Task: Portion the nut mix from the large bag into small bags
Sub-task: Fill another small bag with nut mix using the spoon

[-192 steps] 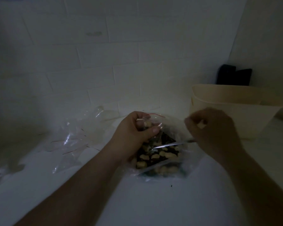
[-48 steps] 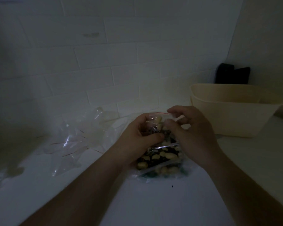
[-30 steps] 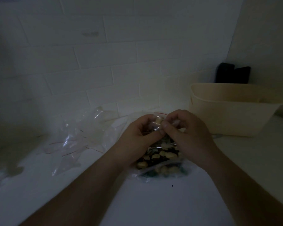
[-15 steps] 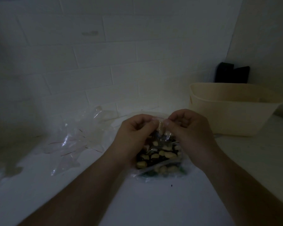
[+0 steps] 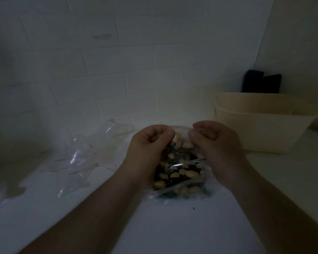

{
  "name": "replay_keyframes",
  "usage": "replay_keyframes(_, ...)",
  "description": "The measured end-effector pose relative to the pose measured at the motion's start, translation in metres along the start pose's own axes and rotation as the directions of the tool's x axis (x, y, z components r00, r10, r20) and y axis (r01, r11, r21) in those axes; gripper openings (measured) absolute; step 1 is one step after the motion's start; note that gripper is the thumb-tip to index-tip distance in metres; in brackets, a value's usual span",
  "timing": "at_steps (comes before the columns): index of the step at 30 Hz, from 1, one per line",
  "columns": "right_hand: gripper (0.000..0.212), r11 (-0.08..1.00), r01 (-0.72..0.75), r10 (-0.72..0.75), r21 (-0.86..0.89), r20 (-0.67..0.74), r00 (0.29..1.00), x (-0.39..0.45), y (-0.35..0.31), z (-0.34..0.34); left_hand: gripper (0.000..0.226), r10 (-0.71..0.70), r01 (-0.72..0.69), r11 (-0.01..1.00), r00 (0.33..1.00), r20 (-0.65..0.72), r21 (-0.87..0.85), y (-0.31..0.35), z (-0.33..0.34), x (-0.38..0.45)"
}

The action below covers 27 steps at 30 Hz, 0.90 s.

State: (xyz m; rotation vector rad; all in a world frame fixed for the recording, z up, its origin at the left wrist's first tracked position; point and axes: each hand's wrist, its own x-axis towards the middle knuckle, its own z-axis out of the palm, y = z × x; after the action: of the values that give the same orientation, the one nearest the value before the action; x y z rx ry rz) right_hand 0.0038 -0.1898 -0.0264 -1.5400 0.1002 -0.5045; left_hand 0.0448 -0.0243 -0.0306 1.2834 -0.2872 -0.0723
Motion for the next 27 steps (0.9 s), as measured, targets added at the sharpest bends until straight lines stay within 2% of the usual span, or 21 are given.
replay_keyframes(2,0.002,1.000,-0.029,0.029,-0.006,0.006,1.000,0.0021,0.0036,-0.0002,0.008,0.003,-0.003,1.000,1.000,-0.026,-0.014,0.0006,-0.0003,0.0001)
replay_keyframes(8,0.012,1.000,-0.020,0.020,0.009,0.033,0.999,0.0029,0.0037,-0.0002,0.016,0.003,-0.003,1.000,0.998,-0.061,0.001,0.0009,-0.0002,0.0016)
replay_keyframes(16,0.009,0.985,0.040,-0.034,-0.166,0.043,0.999,0.0026,0.0083,-0.0008,0.017,0.059,-0.053,0.996,0.994,-0.089,0.078,-0.0002,-0.0030,0.0017)
replay_keyframes(21,0.014,0.977,0.066,-0.063,-0.201,0.022,0.998,0.0019,0.0055,0.0007,0.022,0.069,-0.065,0.995,0.996,-0.055,0.071,-0.0006,0.0004,0.0011)
replay_keyframes(27,0.007,0.988,0.034,-0.024,-0.151,0.070,0.997,0.0003,0.0071,0.0017,0.028,0.084,-0.084,0.996,0.996,0.013,0.025,-0.0017,0.0027,-0.0009)
